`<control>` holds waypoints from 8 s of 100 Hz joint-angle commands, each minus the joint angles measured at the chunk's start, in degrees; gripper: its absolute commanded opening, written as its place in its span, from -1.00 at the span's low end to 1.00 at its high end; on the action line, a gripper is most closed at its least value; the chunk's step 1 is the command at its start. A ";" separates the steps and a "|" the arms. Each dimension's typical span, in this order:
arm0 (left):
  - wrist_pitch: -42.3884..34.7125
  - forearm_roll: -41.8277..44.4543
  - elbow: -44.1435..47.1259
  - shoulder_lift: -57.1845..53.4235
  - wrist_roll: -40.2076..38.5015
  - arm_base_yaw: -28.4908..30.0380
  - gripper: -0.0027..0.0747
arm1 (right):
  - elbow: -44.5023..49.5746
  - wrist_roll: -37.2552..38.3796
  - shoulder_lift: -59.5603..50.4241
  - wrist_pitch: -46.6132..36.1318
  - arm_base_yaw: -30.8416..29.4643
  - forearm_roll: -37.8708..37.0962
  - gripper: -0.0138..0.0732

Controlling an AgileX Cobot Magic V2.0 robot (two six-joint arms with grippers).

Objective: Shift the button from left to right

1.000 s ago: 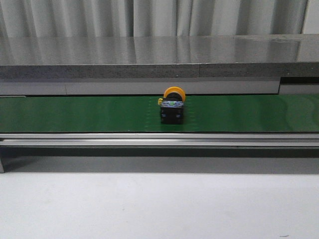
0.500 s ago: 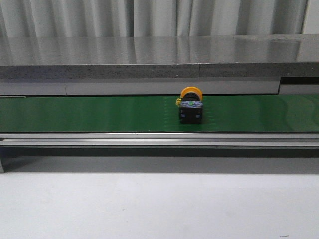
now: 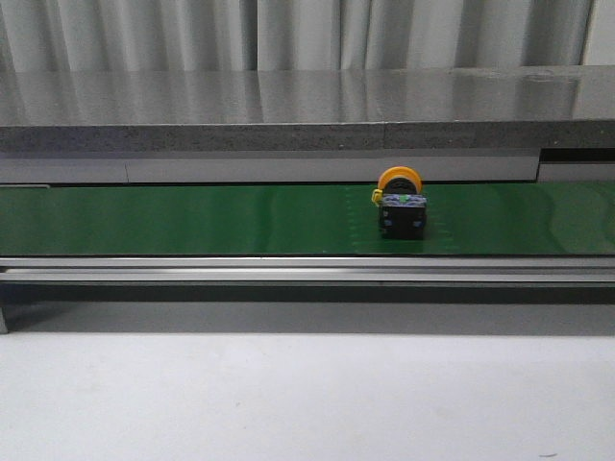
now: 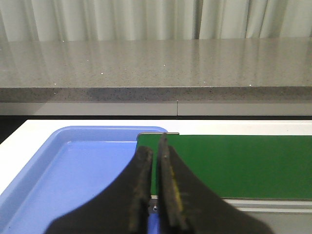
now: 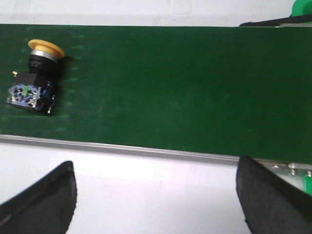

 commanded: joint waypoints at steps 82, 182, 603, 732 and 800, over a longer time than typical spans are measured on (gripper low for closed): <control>-5.05 -0.65 -1.68 0.65 0.03 -0.34 -0.92 | -17.20 -1.30 28.66 -10.67 11.45 -0.77 0.75; -5.05 -0.65 -1.68 0.65 0.03 -0.34 -0.92 | -26.15 -1.43 28.00 1.99 9.35 -12.28 -0.21; -5.05 -0.65 -1.68 0.65 0.03 -0.34 -0.92 | 26.09 -19.02 -40.47 -36.95 2.03 4.48 0.37; -5.05 -0.65 -1.68 0.65 0.03 -0.34 -0.92 | 30.52 -19.02 -47.47 -30.48 2.03 4.65 -0.84; -5.05 -0.65 -1.68 0.65 0.03 -0.34 -0.92 | 30.52 -18.49 -47.47 -30.48 1.97 0.44 -0.84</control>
